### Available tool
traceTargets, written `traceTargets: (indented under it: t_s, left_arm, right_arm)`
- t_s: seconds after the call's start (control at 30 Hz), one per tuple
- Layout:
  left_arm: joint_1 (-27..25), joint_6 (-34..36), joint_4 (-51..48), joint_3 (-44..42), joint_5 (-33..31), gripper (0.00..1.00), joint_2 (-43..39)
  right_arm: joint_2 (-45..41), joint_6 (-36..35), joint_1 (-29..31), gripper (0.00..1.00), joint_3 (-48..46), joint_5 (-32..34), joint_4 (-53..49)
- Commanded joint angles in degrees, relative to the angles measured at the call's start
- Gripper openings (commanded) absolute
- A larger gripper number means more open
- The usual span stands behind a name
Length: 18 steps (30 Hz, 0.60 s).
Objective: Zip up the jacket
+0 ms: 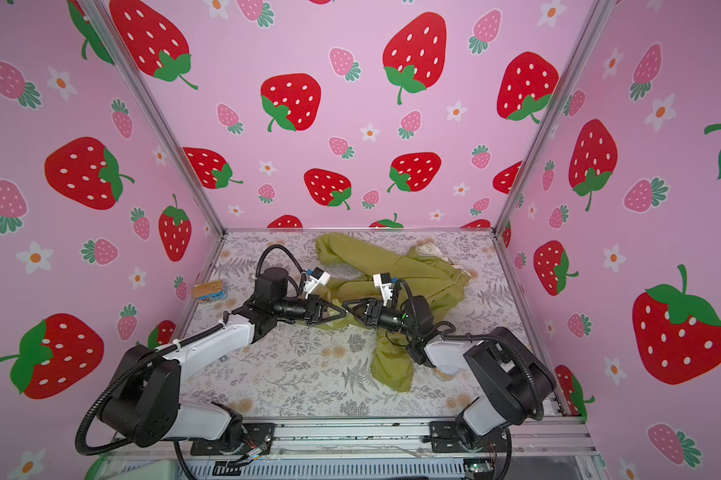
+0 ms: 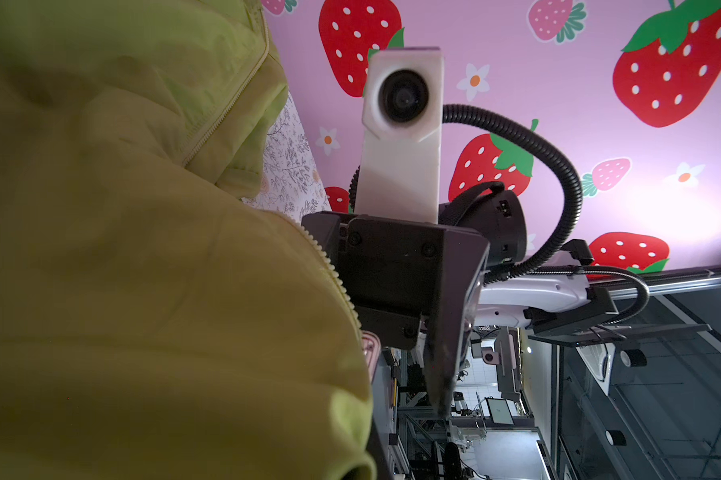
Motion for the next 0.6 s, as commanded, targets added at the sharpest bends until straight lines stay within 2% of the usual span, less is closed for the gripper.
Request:
traceTargets:
  t_s: [0.0, 0.43, 0.57]
  left_arm:
    - [-0.3, -0.2, 1.1, 2.3, 0.5, 0.00, 0.0]
    - [-0.3, -0.1, 0.6, 2.1, 0.3, 0.00, -0.4]
    - [-0.3, -0.3, 0.6, 2.0, 0.2, 0.00, -0.4]
  right_arm:
    - [-3.8, -0.4, -0.2, 0.54, -0.5, -0.2, 0.7]
    - [-9.7, -2.6, -1.4, 0.52, -2.3, 1.5, -5.1]
    - [-10.0, -2.8, -1.6, 0.47, -2.5, 1.6, -5.8]
